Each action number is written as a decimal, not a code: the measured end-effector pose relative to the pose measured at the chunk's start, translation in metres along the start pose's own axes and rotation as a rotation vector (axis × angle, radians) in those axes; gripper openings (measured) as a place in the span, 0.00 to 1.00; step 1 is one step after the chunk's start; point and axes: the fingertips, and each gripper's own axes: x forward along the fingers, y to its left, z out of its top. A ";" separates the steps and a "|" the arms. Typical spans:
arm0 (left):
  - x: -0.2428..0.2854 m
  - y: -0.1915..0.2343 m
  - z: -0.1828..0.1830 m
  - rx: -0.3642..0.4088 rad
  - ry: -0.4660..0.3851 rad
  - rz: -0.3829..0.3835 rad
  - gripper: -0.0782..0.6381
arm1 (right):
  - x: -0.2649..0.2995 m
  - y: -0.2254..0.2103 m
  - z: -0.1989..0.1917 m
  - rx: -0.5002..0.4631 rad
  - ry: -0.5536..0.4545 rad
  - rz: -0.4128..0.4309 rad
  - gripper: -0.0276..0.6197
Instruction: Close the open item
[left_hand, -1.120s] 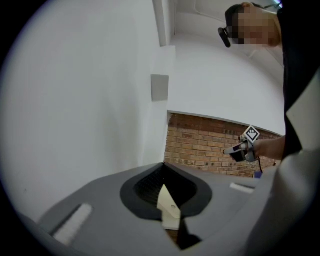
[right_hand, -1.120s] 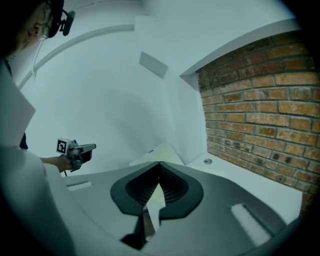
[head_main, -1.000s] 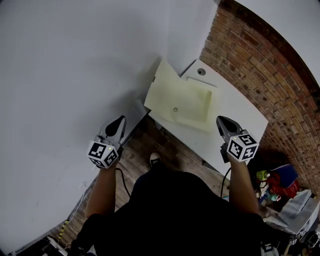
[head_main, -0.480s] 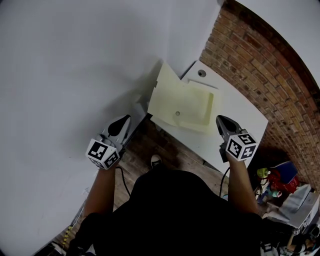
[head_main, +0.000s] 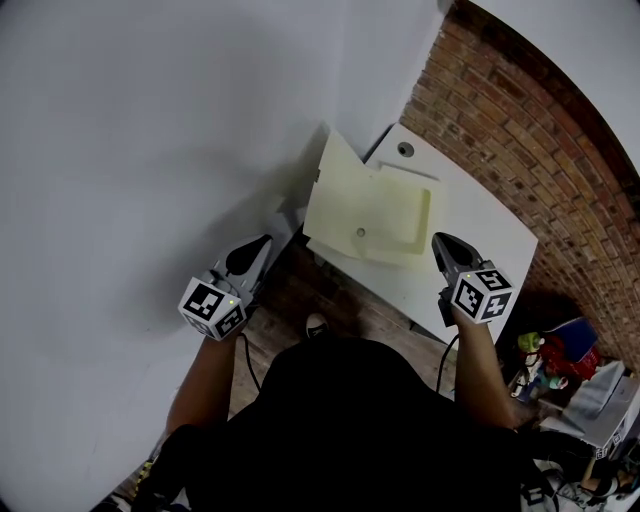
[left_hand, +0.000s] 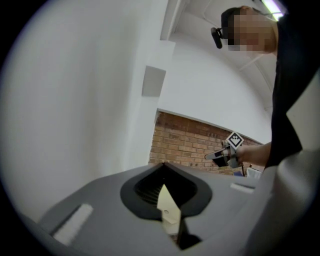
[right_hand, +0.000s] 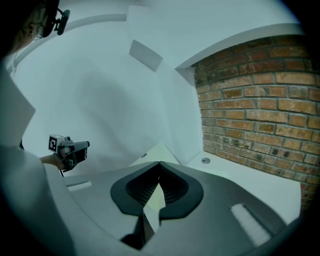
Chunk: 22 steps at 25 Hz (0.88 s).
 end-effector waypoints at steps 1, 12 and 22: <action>0.001 0.000 0.000 0.001 0.000 -0.010 0.11 | 0.002 0.002 0.001 0.000 -0.004 0.000 0.04; 0.012 0.003 0.004 -0.010 0.009 -0.096 0.11 | 0.024 0.017 0.010 0.005 -0.021 -0.002 0.04; 0.025 -0.005 0.005 0.003 0.017 -0.140 0.11 | 0.023 0.014 0.010 0.002 -0.012 -0.011 0.04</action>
